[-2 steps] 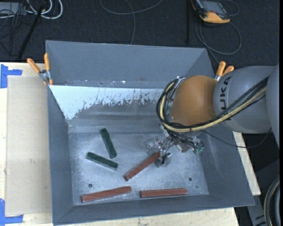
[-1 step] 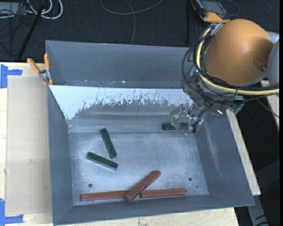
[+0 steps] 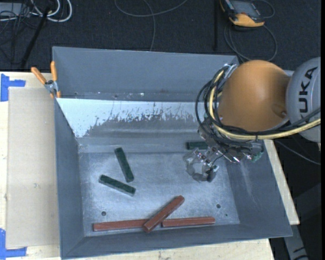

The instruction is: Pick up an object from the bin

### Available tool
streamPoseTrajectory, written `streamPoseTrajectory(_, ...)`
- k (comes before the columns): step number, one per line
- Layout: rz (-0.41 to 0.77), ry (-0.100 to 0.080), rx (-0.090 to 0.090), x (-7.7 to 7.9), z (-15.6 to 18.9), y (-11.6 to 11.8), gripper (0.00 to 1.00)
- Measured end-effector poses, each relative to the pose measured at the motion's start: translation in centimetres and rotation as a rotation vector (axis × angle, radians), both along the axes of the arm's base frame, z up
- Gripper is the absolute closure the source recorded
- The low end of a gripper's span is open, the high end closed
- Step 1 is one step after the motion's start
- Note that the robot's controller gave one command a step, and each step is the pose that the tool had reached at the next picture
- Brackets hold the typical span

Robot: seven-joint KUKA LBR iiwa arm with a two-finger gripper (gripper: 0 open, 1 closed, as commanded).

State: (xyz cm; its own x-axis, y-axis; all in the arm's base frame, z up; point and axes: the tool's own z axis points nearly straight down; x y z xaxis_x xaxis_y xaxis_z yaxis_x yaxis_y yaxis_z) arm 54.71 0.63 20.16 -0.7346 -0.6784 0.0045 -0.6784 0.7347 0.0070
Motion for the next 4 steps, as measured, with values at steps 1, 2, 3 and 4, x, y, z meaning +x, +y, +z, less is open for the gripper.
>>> streamPoseTrajectory(1,-0.002,-0.007,-0.001,0.2,0.3,-0.1,0.00)
streamPoseTrajectory(2,0.173,-0.003,0.002,-3.3,-4.8,5.3,0.00)
streamPoseTrajectory(3,0.396,-0.004,0.000,-3.5,-13.2,5.9,0.00)
streamPoseTrajectory(4,0.398,-0.006,0.001,-3.5,-13.2,5.9,1.00)
